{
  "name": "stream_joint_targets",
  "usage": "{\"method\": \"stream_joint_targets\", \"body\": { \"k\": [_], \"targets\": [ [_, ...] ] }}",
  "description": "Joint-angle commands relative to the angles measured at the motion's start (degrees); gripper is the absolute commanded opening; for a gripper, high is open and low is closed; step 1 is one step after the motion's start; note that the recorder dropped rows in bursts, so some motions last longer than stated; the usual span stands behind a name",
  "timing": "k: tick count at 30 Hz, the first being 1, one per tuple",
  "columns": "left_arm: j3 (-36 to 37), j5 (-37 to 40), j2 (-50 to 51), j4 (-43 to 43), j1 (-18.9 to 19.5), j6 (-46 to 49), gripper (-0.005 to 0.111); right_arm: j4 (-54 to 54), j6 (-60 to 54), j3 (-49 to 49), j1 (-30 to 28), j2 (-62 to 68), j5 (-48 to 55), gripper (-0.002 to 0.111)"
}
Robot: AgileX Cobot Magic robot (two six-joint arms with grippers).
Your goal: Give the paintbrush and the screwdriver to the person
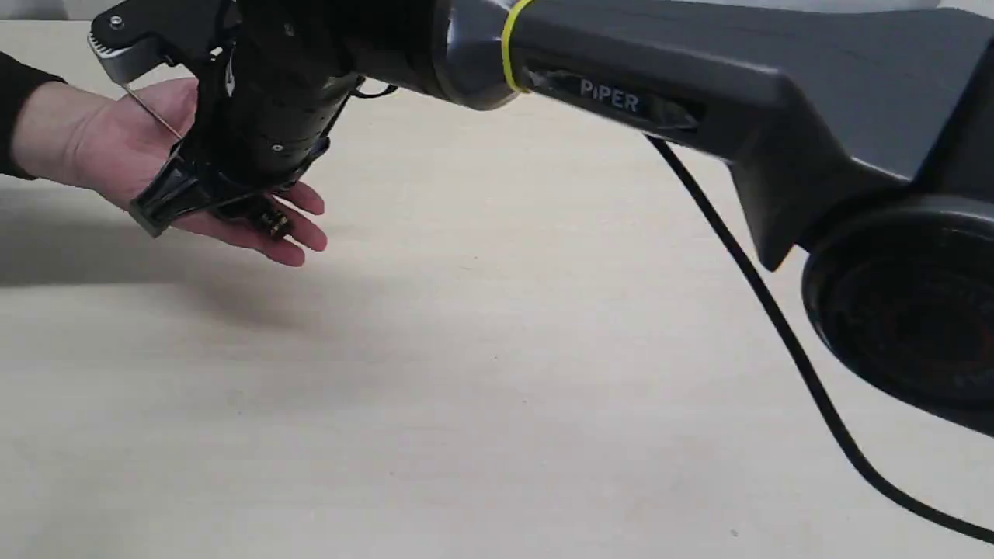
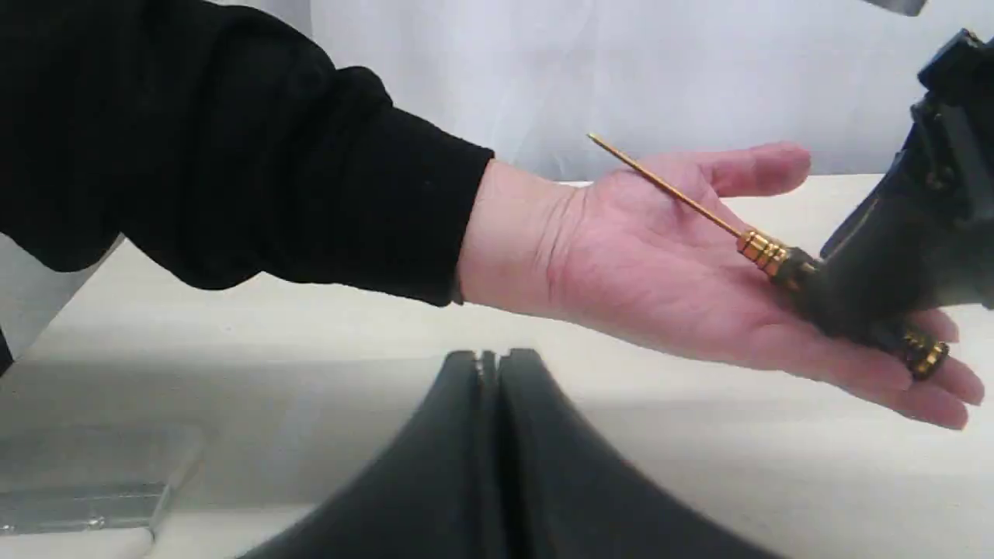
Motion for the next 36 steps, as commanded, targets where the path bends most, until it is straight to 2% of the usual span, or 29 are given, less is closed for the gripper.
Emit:
{"method": "stream_joint_targets", "body": {
  "k": [1, 4, 5, 12, 15, 18, 26, 32, 36],
  "targets": [
    [0.1, -0.5, -0.1, -0.3, -0.4, -0.1, 0.000, -2.0, -0.3, 0.0, -0.2, -1.8, 0.3, 0.036],
    [0.1, -0.5, -0.1, -0.3, -0.4, -0.1, 0.000, -4.8, 1.7, 0.0, -0.6, -3.6, 0.8, 0.008],
    [0.1, -0.5, -0.1, -0.3, -0.4, -0.1, 0.000, -5.5, 2.3, 0.0, -1.0, -4.4, 0.8, 0.005],
    [0.1, -0.5, -0.1, -0.3, -0.4, -0.1, 0.000, -8.5, 6.8, 1.5, -4.6, -11.5, -1.7, 0.005],
    [0.1, -0.5, -0.1, -0.3, -0.4, -0.1, 0.000, -8.3, 6.8, 6.4, -6.2, -16.2, -7.1, 0.005],
    [0.1, -0.5, -0.1, -0.3, -0.4, -0.1, 0.000, -8.3, 6.9, 14.7, -7.6, -21.6, -14.8, 0.005],
    [0.1, -0.7, -0.1, -0.1, -0.4, -0.1, 0.000, -8.3, 7.1, 45.0, -8.2, -39.1, -41.0, 0.005],
    [0.1, -0.7, -0.1, -0.1, -0.4, -0.1, 0.000, -8.3, 5.8, 62.0, -8.2, -51.2, -49.3, 0.005],
    [0.1, -0.7, -0.1, -0.1, -0.4, -0.1, 0.000, -8.3, 3.9, 69.2, -8.2, -58.0, -51.2, 0.005]
  ]
}}
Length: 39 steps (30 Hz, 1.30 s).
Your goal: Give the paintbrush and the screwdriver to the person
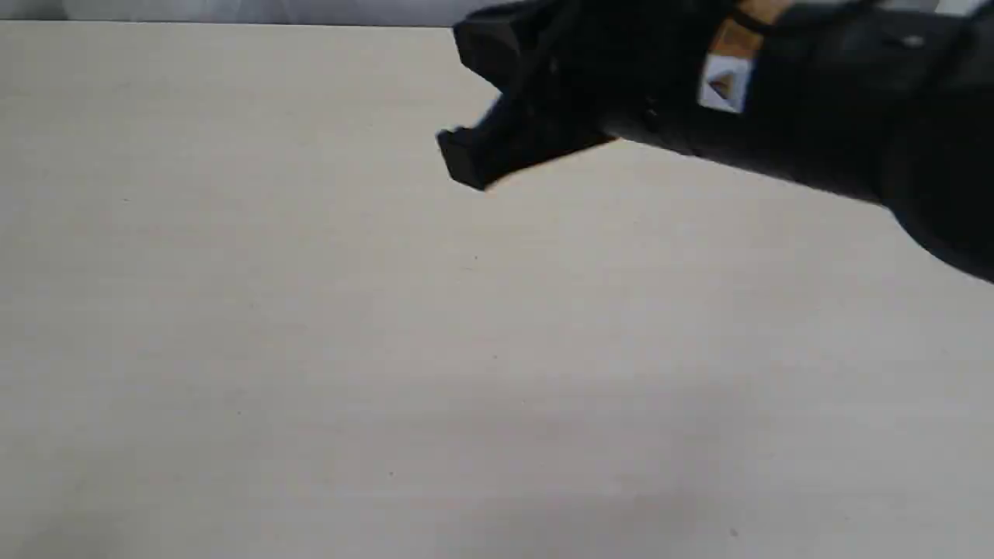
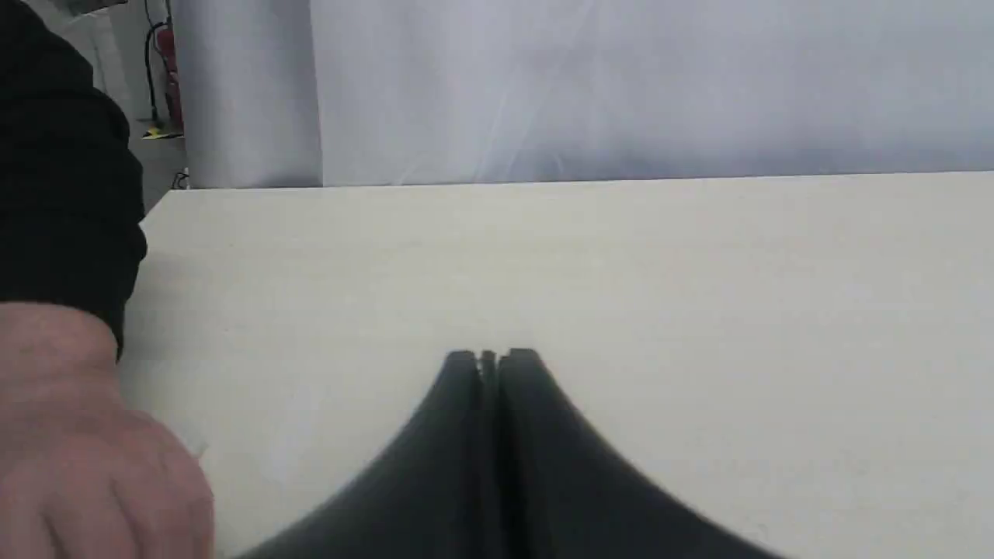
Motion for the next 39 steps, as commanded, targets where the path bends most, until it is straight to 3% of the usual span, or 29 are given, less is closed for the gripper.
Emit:
{"method": "stream_joint_targets", "body": {
  "k": [1, 9, 22, 26, 30, 39],
  "targets": [
    [0.1, -0.7, -0.1, -0.1, -0.4, -0.1, 0.000, -0.4, -1.7, 5.6, -0.2, -5.9, -2.2, 0.005],
    [0.1, -0.7, -0.1, -0.1, -0.4, -0.1, 0.000, -0.4, -1.7, 10.5, -0.2, -11.6, -2.0, 0.005],
    [0.1, -0.6, -0.1, -0.3, -0.4, -0.1, 0.000, -0.4, -1.7, 10.6, -0.2, -11.8, -1.9, 0.005],
    [0.1, -0.6, -0.1, -0.3, -0.4, -0.1, 0.000, -0.4, -4.7, 10.8, -0.8, -12.7, 2.3, 0.005],
    [0.1, -0.6, -0.1, -0.3, -0.4, -0.1, 0.000, -0.1, -3.9, 14.6, -6.8, -20.3, 3.8, 0.005],
    [0.1, -0.6, -0.1, -0.3, -0.3, -0.1, 0.000, -0.1, -3.9, 32.2, -32.6, -45.7, -5.3, 0.005]
  ]
}}
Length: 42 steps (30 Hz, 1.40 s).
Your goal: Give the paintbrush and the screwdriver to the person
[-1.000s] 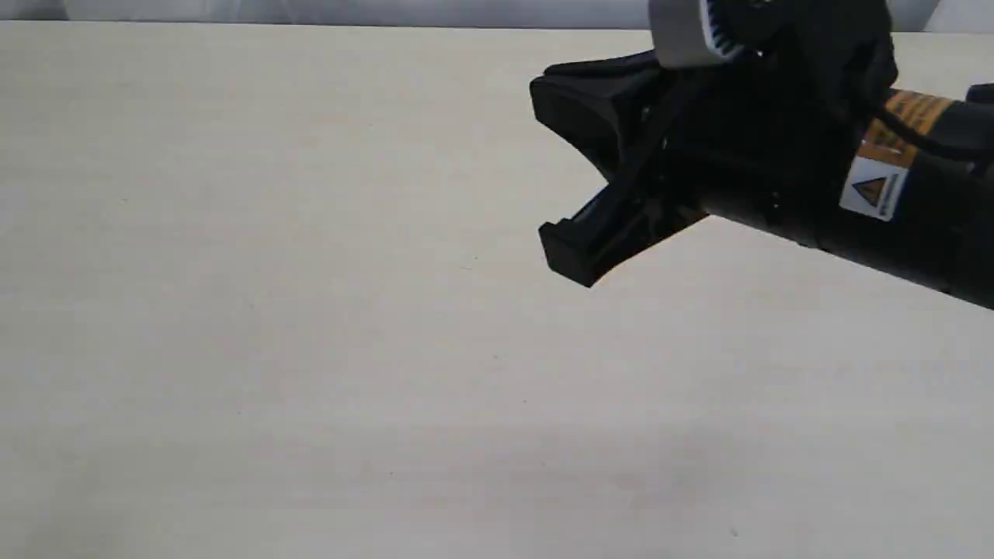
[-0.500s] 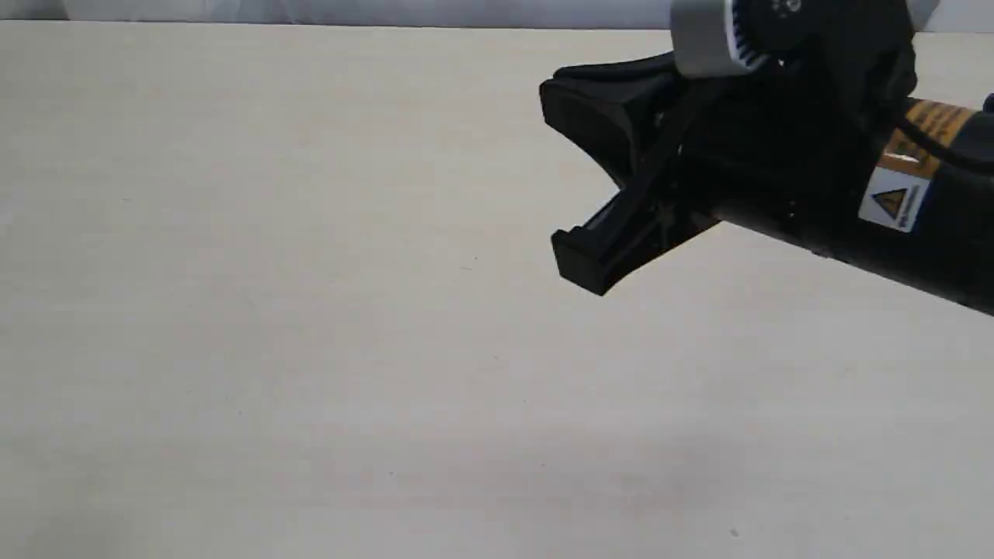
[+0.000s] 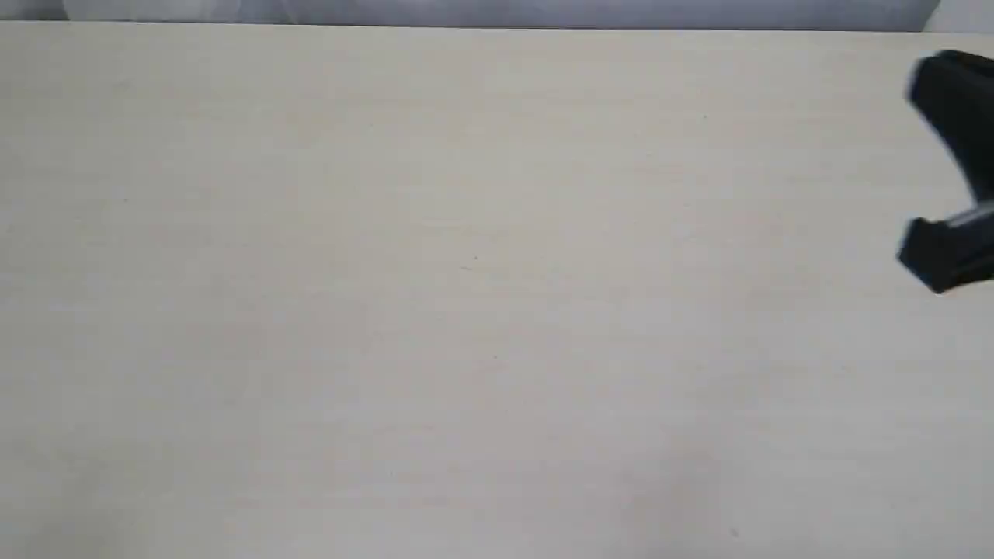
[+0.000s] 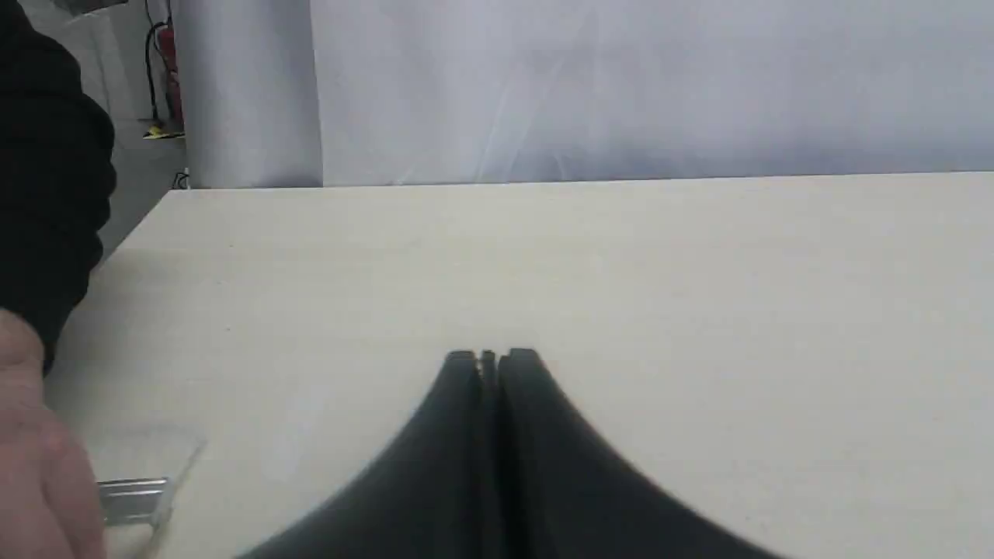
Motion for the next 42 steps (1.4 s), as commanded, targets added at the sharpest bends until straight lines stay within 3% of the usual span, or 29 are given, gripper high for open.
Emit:
{"method": "stream_joint_targets", "body": {
  "k": [1, 9, 15, 42],
  "targets": [
    [0.1, -0.6, -0.1, -0.3, -0.3, -0.1, 0.000, 0.0, -0.4, 5.9, -8.0, -8.2, -4.9, 0.005],
    [0.1, -0.7, -0.1, -0.1, -0.3, -0.1, 0.000, 0.0, 1.1, 16.5, -17.0, -22.7, -2.2, 0.005],
    [0.1, -0.7, -0.1, -0.1, -0.3, -0.1, 0.000, 0.0, 2.1, 19.2, -17.4, -27.9, -2.1, 0.005],
    [0.1, -0.6, -0.1, -0.3, -0.3, -0.1, 0.000, 1.4, 0.9, 19.2, -17.3, -28.0, 2.5, 0.005]
  ]
}}
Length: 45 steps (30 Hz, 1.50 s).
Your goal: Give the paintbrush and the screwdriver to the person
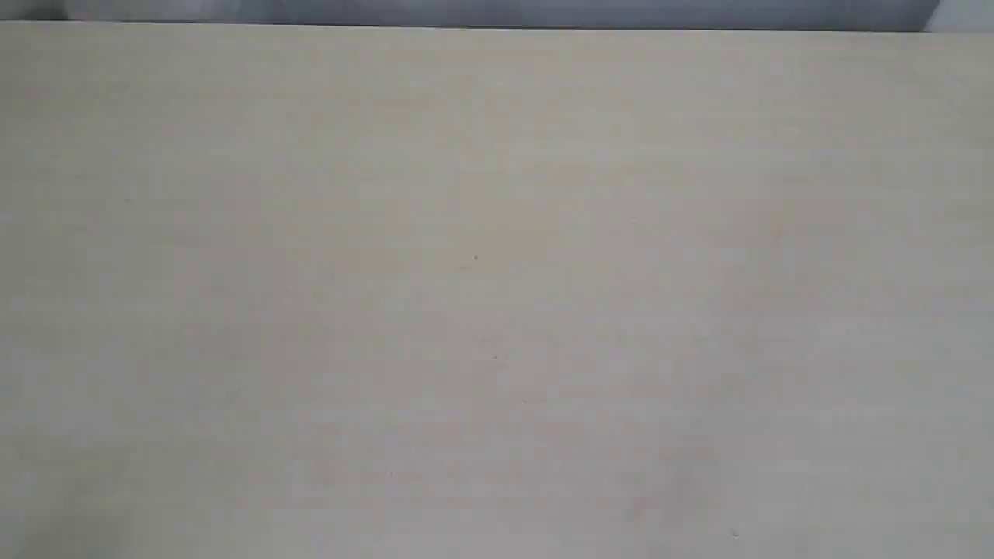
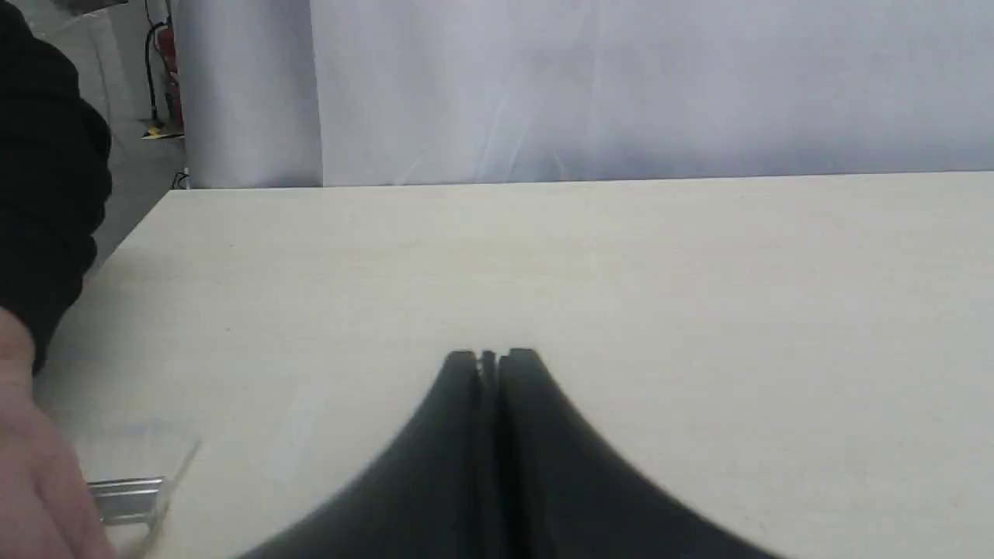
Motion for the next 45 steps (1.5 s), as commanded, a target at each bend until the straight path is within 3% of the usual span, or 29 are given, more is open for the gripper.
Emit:
{"method": "stream_joint_targets", "body": {
  "k": [1, 45],
  "targets": [
    [0.1, -0.6, -0.1, -0.3, -0.3, -0.1, 0.000, 1.3, -1.7, 0.3, -0.1, -0.2, 1.7, 0.005],
    [0.1, -0.6, -0.1, -0.1, -0.3, -0.1, 0.000, 4.0, -1.7, 0.3, -0.1, -5.3, 5.6, 0.005]
  ]
}}
